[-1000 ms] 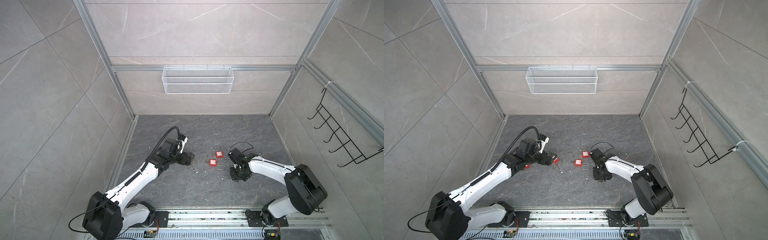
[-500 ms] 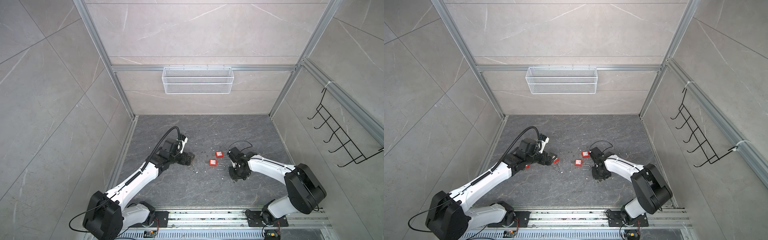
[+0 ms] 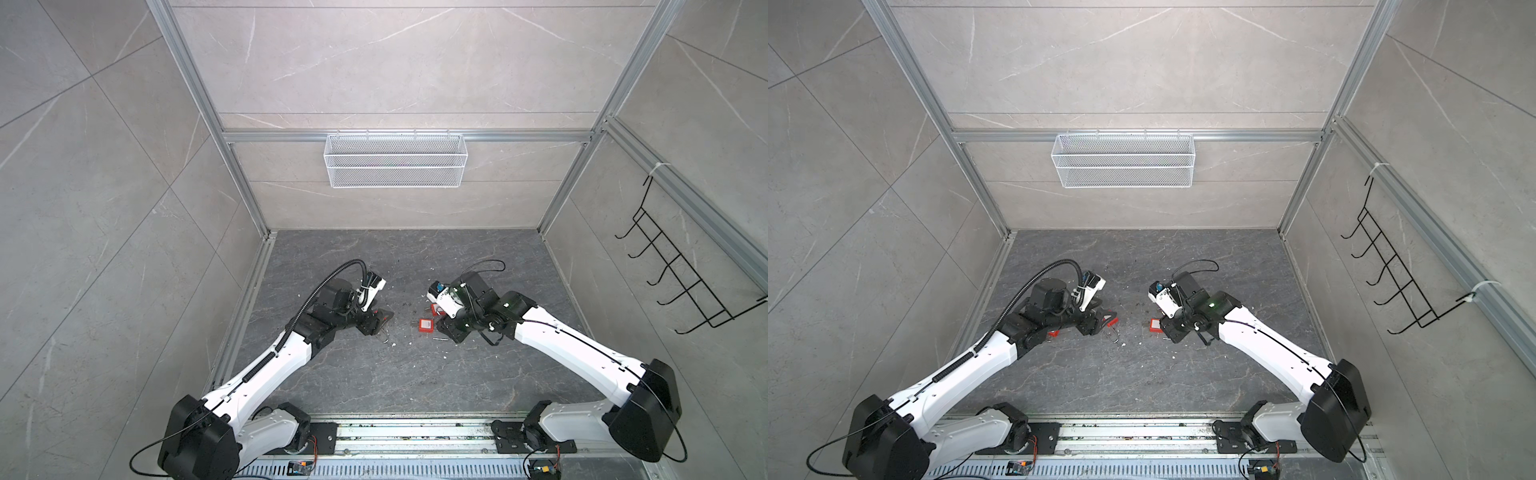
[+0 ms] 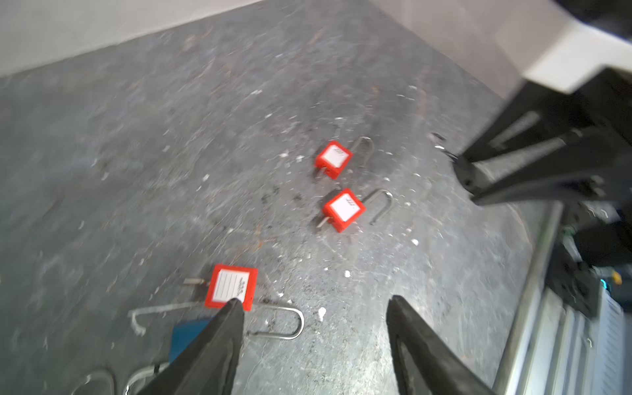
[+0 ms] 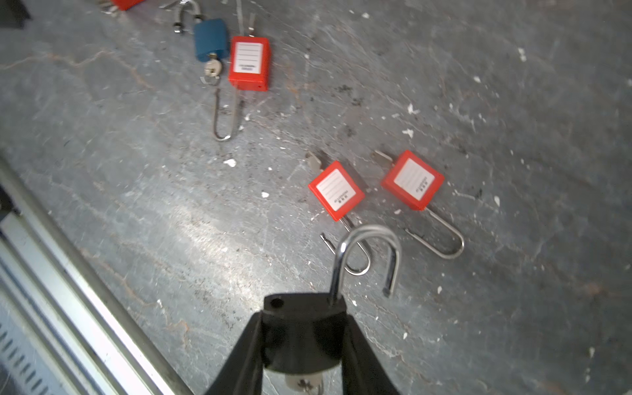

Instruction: Lock with the key

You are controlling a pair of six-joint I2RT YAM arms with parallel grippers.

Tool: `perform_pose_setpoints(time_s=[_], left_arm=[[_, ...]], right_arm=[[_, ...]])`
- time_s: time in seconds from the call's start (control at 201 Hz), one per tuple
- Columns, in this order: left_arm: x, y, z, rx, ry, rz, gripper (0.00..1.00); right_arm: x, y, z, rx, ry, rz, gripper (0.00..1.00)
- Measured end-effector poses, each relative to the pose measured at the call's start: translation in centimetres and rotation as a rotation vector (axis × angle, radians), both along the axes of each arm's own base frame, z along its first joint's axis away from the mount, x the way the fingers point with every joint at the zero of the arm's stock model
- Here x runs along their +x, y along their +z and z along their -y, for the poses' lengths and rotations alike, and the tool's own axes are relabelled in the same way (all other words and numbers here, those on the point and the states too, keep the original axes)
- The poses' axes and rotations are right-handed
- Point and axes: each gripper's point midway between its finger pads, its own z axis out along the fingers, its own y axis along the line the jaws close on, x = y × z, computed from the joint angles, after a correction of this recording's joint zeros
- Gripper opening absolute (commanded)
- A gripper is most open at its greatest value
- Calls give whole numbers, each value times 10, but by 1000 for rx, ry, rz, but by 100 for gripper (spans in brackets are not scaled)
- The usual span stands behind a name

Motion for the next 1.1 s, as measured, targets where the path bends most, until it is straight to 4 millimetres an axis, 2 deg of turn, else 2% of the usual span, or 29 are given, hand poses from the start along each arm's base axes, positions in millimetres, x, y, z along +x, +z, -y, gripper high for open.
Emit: perform_pose_setpoints(time_s=[0.249, 0.319, 0.523, 0.752, 0.956, 1.096], left_arm=[[-29, 13, 20, -32, -305, 193, 59], [-33, 14, 23, -37, -359, 246, 58], [-40, 12, 28, -34, -451, 353, 56], [-20, 23, 44, -128, -354, 138, 55], [-25, 26, 52, -245, -332, -41, 55], [-24, 21, 56, -278, -295, -181, 55]], right_arm=[[-16, 8, -13, 30, 226, 32, 26], [-21, 12, -18, 47, 277, 28, 24], [-29, 25, -30, 98, 384, 46, 28], [-29, 27, -31, 69, 447, 115, 29], [-30, 37, -30, 68, 503, 208, 29], [-28, 39, -29, 61, 518, 264, 29]])
